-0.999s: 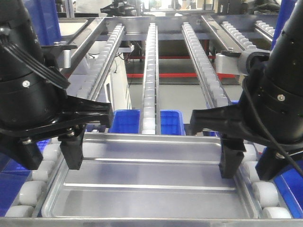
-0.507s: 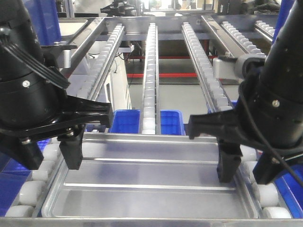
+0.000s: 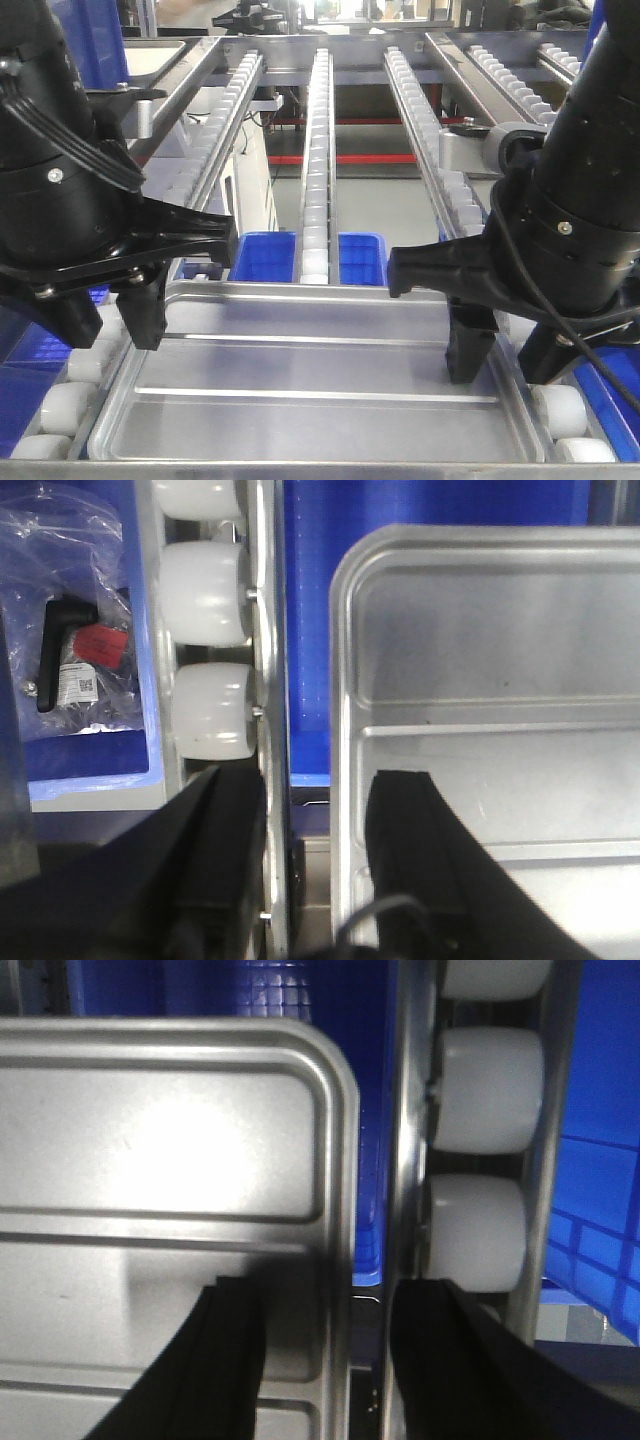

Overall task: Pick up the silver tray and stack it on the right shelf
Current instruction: 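Descend both open grippers onto the tray's side rims and close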

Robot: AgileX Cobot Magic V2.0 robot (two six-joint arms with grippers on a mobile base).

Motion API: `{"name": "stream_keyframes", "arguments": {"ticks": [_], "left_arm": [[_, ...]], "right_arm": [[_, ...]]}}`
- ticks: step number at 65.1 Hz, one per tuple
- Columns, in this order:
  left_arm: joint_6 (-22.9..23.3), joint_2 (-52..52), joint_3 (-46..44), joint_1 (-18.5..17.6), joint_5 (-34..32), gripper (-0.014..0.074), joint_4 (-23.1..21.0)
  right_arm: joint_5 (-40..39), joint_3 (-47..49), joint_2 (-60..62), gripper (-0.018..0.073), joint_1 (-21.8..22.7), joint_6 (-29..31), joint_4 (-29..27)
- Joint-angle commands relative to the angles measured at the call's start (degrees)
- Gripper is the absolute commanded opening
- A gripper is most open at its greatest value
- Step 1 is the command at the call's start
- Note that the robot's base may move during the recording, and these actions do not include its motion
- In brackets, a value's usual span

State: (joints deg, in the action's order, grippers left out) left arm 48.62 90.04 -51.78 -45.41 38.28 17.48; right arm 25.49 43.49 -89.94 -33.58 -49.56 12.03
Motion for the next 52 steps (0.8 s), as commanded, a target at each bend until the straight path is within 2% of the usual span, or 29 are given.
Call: {"name": "stream_keyframes", "arguments": {"ticks": [1,14,52], "left_arm": [[0.0,-1.1,-1.6,-0.2,-1.1,0.0172,1.0],[0.0,0.9,-1.6,-0.2,-1.2,0.0173,-0.9],[0.0,2.7,-1.6,-0.2,-2.5,0.0172,-1.4]], "right_arm": [[-0.8,1.2,1.5,0.0415,0.0,0.5,0.1],[-0.8,1.2,1.5,0.0415,0.0,0.5,0.1],[-0.9,1.2,0.7,0.0415,0.0,0.5,0.1]]}}
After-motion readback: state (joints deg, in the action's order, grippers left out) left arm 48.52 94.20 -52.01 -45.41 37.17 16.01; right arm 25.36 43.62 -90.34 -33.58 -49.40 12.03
